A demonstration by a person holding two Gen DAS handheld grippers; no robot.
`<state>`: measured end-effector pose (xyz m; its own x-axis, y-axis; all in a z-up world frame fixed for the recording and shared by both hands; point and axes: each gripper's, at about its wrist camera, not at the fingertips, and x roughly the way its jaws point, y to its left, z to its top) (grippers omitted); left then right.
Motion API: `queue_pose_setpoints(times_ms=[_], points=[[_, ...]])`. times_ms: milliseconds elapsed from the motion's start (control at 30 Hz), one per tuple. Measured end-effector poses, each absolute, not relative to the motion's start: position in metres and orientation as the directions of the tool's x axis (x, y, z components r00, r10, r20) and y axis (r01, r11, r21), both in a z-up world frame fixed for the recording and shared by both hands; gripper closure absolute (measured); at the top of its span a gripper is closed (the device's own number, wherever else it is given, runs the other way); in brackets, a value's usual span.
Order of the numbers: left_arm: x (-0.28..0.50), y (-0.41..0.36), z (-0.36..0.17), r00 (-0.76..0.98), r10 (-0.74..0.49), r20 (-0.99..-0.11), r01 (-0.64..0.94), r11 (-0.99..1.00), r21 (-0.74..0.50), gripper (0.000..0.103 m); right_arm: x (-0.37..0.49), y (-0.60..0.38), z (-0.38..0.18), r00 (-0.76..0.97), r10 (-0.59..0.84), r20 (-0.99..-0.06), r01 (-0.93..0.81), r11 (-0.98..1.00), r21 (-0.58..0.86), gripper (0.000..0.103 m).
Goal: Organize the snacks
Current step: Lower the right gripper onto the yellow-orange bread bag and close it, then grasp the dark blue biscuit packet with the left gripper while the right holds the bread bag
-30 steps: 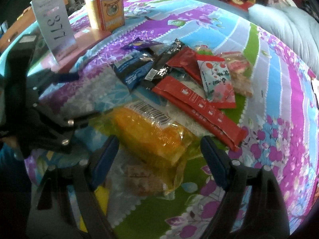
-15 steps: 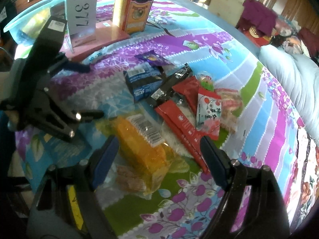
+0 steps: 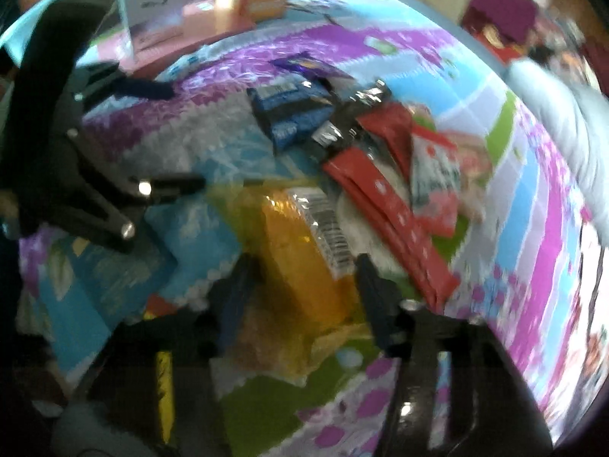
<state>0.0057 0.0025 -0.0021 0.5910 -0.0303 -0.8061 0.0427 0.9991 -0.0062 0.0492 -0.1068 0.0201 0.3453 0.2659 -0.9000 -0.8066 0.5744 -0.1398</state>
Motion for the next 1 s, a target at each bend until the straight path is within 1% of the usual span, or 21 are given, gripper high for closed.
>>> queue_pose_setpoints(times_ms=[33, 100, 233, 300, 367, 500, 567, 633, 667, 767, 800, 833, 900, 1000], points=[[0.006, 0.002, -0.002, 0.591, -0.030, -0.806, 0.043, 0.999, -0.006, 0.000, 0.049, -0.114, 0.023, 0.340, 0.277, -0.899, -0.790, 0.603, -0.113, 0.056], [0.006, 0.002, -0.002, 0.591, -0.030, -0.806, 0.043, 0.999, -0.006, 0.000, 0.051, -0.134, 0.031, 0.326, 0.314, -0.892, -0.726, 0.687, -0.023, 0.056], [0.006, 0.003, -0.002, 0.591, -0.030, -0.806, 0.043, 0.999, -0.006, 0.000, 0.049, -0.177, 0.030, 0.301, 0.364, -0.882, -0.541, 0.826, 0.156, 0.056], [0.006, 0.003, -0.002, 0.590, -0.031, -0.807, 0.043, 0.999, -0.006, 0.000, 0.042, -0.192, 0.020, 0.312, 0.366, -0.877, -0.479, 0.857, 0.187, 0.056], [0.006, 0.002, -0.001, 0.588, -0.032, -0.809, 0.045, 0.999, -0.007, 0.000, 0.039, -0.200, 0.014, 0.331, 0.415, -0.847, -0.448, 0.859, 0.246, 0.056], [0.005, 0.001, 0.000, 0.588, -0.030, -0.808, 0.049, 0.999, -0.001, 0.000, 0.036, -0.201, 0.007, 0.370, 0.451, -0.813, -0.445, 0.854, 0.271, 0.055], [0.004, -0.001, 0.003, 0.592, -0.037, -0.805, 0.064, 0.998, 0.001, 0.007, 0.037, -0.205, 0.002, 0.379, 0.472, -0.796, -0.442, 0.848, 0.292, 0.054], [0.003, -0.007, 0.008, 0.595, -0.037, -0.803, 0.091, 0.996, 0.021, 0.017, 0.034, -0.211, -0.002, 0.402, 0.504, -0.764, -0.447, 0.836, 0.317, 0.054], [0.003, -0.014, 0.012, 0.603, -0.030, -0.797, 0.119, 0.992, 0.053, 0.018, 0.031, -0.213, -0.002, 0.415, 0.517, -0.749, -0.454, 0.831, 0.321, 0.054], [0.007, -0.029, 0.032, 0.669, -0.032, -0.742, 0.161, 0.982, 0.103, 0.018, 0.026, -0.214, -0.004, 0.449, 0.527, -0.722, -0.466, 0.827, 0.314, 0.054], [0.011, -0.030, 0.038, 0.686, -0.040, -0.726, 0.157, 0.983, 0.095, 0.018, 0.027, -0.213, -0.003, 0.452, 0.526, -0.721, -0.465, 0.828, 0.313, 0.054], [0.017, -0.031, 0.044, 0.697, -0.054, -0.715, 0.153, 0.985, 0.076, 0.014, 0.028, -0.213, -0.002, 0.453, 0.529, -0.718, -0.464, 0.827, 0.317, 0.053], [0.036, -0.030, 0.046, 0.693, -0.048, -0.719, 0.127, 0.990, 0.056, 0.008, 0.029, -0.214, -0.003, 0.451, 0.542, -0.709, -0.460, 0.822, 0.336, 0.052], [0.054, -0.028, 0.037, 0.669, -0.019, -0.743, 0.115, 0.990, 0.078, 0.008, 0.030, -0.216, -0.003, 0.448, 0.554, -0.702, -0.458, 0.816, 0.352, 0.052]])
